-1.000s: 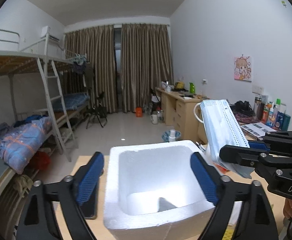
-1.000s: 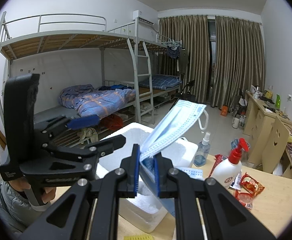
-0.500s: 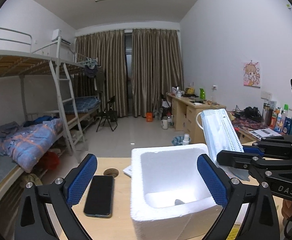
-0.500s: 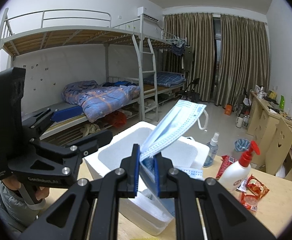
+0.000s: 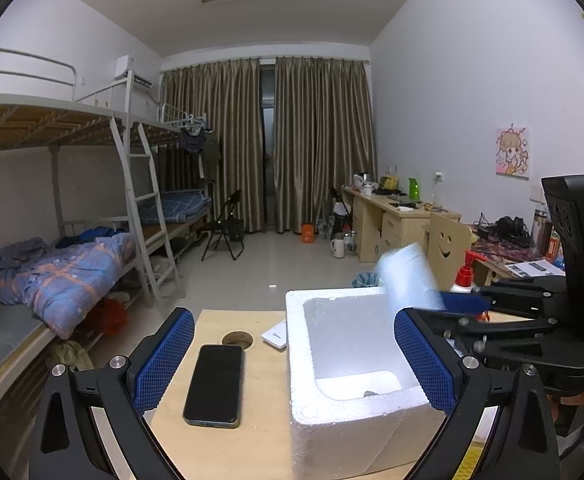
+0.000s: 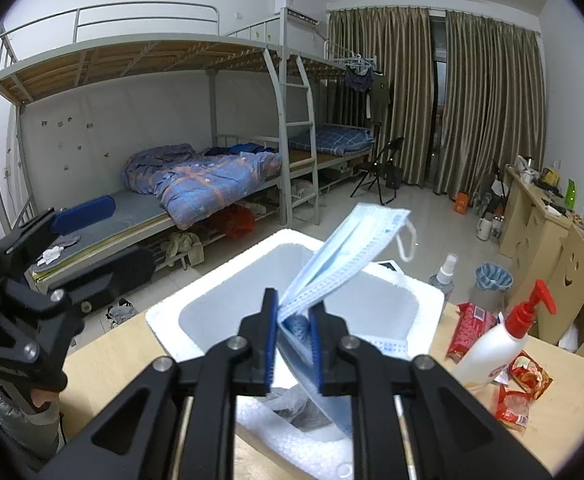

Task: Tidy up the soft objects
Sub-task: 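Lower blue face mask into the foam box and open right tool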

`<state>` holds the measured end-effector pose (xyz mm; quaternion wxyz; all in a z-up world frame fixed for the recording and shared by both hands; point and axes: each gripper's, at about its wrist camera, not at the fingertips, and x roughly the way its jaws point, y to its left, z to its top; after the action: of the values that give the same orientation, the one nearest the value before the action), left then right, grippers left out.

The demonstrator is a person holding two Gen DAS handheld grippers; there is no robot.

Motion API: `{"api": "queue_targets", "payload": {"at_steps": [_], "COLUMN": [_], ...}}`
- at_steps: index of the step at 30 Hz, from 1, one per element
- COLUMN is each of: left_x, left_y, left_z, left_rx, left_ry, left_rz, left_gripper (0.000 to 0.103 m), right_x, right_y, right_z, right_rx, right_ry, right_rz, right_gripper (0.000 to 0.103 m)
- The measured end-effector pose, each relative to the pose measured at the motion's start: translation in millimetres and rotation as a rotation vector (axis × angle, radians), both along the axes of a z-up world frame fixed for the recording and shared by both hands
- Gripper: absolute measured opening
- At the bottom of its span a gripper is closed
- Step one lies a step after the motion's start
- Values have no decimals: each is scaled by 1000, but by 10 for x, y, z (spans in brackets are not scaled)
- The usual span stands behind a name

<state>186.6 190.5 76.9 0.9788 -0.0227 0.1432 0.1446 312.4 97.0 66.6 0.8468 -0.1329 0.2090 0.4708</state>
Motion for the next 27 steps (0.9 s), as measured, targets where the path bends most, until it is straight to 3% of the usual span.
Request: {"api": "queue_targets", "payload": {"at_steps": [3, 18, 27], "left_x": [-12, -39, -18], "left_y": [12, -49, -270], "left_z": [0, 19, 37], "left_rx": [-4, 2, 15], "left_ry": [0, -1, 23], "left_rz": [1, 1, 38], "left_gripper": [100, 100, 100], "right_x": [-34, -117, -155], "right_y": [-17, -174, -474], "right_z": [18, 106, 205], "right_rx": [10, 40, 90], "right_ry": [-9, -31, -44], "right_rz": [-1, -36, -93], "right_gripper": [72, 76, 90]}}
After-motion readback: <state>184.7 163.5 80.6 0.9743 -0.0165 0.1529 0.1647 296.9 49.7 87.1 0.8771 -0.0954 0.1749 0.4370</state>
